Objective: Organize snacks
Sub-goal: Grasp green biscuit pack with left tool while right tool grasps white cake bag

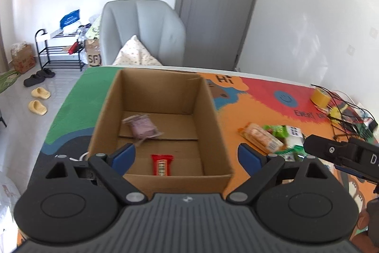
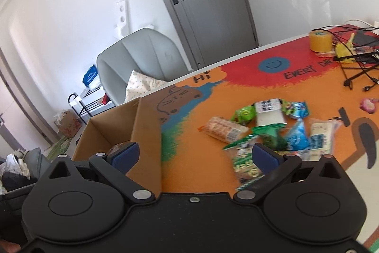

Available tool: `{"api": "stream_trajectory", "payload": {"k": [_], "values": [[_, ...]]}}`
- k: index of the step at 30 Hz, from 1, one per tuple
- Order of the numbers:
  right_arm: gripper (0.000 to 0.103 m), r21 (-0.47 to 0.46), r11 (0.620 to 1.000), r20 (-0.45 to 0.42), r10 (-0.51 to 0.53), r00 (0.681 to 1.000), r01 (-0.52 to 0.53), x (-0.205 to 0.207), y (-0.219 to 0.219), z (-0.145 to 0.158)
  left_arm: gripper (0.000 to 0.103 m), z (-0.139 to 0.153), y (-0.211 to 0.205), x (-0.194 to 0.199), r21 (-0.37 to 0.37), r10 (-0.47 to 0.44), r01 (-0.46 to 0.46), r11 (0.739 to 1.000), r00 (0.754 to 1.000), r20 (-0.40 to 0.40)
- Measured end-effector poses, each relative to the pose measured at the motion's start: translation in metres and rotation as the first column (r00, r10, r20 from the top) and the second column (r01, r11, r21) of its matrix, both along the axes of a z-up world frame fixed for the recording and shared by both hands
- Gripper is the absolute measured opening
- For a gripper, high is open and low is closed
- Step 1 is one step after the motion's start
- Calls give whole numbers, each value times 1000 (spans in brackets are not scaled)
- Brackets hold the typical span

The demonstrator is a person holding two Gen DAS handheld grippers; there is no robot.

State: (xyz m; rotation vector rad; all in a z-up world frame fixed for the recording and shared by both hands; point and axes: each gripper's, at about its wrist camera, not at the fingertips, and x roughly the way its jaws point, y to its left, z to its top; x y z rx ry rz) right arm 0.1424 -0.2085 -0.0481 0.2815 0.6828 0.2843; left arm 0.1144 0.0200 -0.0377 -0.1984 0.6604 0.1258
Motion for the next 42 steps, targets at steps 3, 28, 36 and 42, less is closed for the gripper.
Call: {"api": "stream_trajectory", "payload": {"k": [3,28,36,42], "values": [[103,17,1000,-2,-26,1000,26,-2,-22,-1,93,4,-17,0,15,-35,35,999,999,8],[100,4,981,-81,-191,978,192,4,-117,-36,93,-27,-112,42,-18,-181,181,983,982,-45],[70,19,976,-152,-211,966,216,18,-134,-63,91,-47,-131,64,-3,-179,179,984,981,-72],[50,31,973,-207,-219,953,231,29,-144,-84,88,-67,-147,80,8,-180,182,983,978,-104]]}}
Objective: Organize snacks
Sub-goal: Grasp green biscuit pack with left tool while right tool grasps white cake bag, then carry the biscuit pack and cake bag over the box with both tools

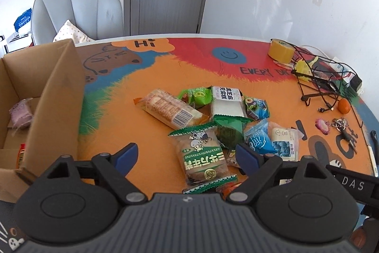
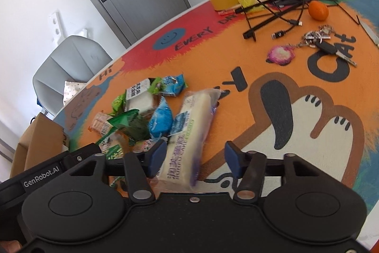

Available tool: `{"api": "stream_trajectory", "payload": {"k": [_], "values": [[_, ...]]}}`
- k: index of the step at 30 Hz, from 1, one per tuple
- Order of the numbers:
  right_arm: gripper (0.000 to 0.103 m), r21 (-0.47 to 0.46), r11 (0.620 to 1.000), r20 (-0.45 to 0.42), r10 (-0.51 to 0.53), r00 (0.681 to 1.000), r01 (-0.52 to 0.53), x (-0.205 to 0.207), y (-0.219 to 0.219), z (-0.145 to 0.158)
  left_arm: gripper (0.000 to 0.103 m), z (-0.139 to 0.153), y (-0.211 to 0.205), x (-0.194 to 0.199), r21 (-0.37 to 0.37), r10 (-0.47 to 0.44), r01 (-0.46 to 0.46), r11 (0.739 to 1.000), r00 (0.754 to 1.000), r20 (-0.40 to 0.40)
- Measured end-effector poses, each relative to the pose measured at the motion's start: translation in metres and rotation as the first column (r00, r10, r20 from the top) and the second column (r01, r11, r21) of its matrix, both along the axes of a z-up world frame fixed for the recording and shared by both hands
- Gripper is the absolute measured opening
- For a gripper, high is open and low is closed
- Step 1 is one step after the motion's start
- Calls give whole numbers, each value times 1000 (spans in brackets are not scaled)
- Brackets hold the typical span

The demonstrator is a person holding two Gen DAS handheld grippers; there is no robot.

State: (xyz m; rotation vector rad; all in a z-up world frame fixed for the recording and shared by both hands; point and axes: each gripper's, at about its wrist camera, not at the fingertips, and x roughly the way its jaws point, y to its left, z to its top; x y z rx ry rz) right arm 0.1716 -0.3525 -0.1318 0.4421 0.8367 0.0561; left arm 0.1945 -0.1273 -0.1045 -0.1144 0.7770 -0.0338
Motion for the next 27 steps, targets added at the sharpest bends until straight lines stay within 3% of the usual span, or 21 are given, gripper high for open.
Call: {"api": "stream_trajectory", "payload": {"k": [8,12,19,22,25,27], "values": [[44,23,1000,-12,6,1000,-6,9,-5,-9,75,-23,-12,16,7,-3,3,1000,999,-47],[42,38,999,-20,11,1000,-10,16,-4,-9,74,-32,-13,21,1,-1,1,1000,998,-64],[42,0,1000,-35,25,999,-25,30,14,-13,74,-40,-11,27,2,18,-18,1000,999,-51],[43,-65,998,-31,24,999,-25,34,26,-13,72,-41,-12,26,24,12,-11,1000,999,-35],[41,-117,993,-23,24,999,-26,33,34,-13,50,-41,-14,24,55,12,-11,998,1000,-25],[35,-113,993,-16,27,999,-29,31,33,-14,48,-40,-12,23,49,11,-10,999,1000,-28]]}}
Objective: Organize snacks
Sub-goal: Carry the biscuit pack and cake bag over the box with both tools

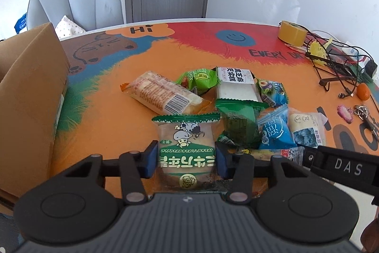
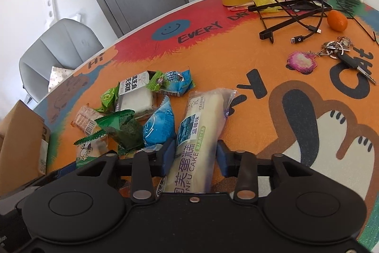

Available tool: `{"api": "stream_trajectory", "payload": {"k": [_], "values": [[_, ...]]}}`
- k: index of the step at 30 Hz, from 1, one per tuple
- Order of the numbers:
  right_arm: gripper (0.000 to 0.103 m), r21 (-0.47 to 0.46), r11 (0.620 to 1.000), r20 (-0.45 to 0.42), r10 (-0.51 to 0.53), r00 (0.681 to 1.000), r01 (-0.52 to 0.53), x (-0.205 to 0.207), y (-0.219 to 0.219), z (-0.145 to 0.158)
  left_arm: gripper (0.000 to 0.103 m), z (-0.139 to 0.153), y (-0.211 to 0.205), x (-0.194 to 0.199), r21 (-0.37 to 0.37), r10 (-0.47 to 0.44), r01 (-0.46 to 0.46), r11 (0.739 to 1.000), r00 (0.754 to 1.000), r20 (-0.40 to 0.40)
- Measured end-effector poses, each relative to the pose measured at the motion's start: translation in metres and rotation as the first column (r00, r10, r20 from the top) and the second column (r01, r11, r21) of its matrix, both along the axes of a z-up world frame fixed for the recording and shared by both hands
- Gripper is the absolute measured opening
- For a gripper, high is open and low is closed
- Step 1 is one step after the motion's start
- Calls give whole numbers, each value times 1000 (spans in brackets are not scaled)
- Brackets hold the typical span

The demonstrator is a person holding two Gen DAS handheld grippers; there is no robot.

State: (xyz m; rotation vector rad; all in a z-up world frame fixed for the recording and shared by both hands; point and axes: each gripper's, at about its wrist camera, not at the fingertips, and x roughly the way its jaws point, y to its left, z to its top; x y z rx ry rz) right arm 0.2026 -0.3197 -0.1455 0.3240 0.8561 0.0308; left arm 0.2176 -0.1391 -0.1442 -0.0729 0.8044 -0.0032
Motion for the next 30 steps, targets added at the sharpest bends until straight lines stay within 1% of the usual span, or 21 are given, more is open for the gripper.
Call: {"api": "stream_trajectory", "payload": {"k": [1,4,9,17,23,30], "values": [[32,12,1000,0,-1,1000,1,-1,-2,0,48,0,1,-1,-6,-1,1,1000,1000,-1],[29,34,999,2,-3,1000,3,-6,-7,1,48,2,4,-6,-12,1,-1,1000,1000,0],[26,61,998,12,-26,1000,25,-15,-14,5,48,12,4,-14,-16,-9,9,1000,1000,16],[25,94,995,79,-28,996,20,-27,-16,24,48,33,10,-29,-26,-22,23,999,999,50],[25,110,994,116,2,993,-14,-32,-4,38,48,49,24,-40,-36,-1,3,999,997,76],[25,131,989,138,52,989,-70,-33,20,49,48,69,48,-58,-17,25,-23,1000,994,107]]}}
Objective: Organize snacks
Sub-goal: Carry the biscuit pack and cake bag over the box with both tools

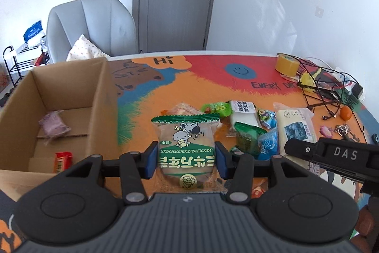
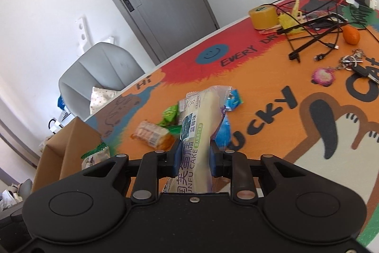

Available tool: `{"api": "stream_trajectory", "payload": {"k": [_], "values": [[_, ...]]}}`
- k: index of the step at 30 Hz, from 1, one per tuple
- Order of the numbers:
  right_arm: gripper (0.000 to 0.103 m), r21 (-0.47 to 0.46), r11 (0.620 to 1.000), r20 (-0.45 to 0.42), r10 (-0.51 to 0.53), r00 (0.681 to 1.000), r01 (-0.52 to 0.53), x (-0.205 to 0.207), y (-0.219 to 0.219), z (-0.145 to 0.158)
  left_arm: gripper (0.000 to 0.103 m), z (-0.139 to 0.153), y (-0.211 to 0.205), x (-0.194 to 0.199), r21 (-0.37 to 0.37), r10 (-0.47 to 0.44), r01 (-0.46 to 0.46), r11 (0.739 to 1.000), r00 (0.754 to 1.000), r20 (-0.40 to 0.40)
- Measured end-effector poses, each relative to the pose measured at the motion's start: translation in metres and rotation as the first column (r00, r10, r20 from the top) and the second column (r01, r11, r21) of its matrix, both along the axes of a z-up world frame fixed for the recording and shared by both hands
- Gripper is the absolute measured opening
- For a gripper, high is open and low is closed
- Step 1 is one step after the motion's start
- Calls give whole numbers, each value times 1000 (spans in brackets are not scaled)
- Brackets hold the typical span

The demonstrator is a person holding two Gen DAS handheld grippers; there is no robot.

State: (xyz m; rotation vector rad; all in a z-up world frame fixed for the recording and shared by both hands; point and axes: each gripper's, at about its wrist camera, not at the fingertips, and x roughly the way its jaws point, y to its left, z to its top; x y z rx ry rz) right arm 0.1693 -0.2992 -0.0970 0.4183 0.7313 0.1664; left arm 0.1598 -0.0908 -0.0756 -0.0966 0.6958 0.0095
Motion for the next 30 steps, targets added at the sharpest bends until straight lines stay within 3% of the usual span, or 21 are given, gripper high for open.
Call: {"api": "stream_trajectory", "payload": {"k": [30], "values": [[25,-25,979,87,205,975,-203,-2,110,44,48,49,99,-32,-41,124,-121,992,989,79]]}}
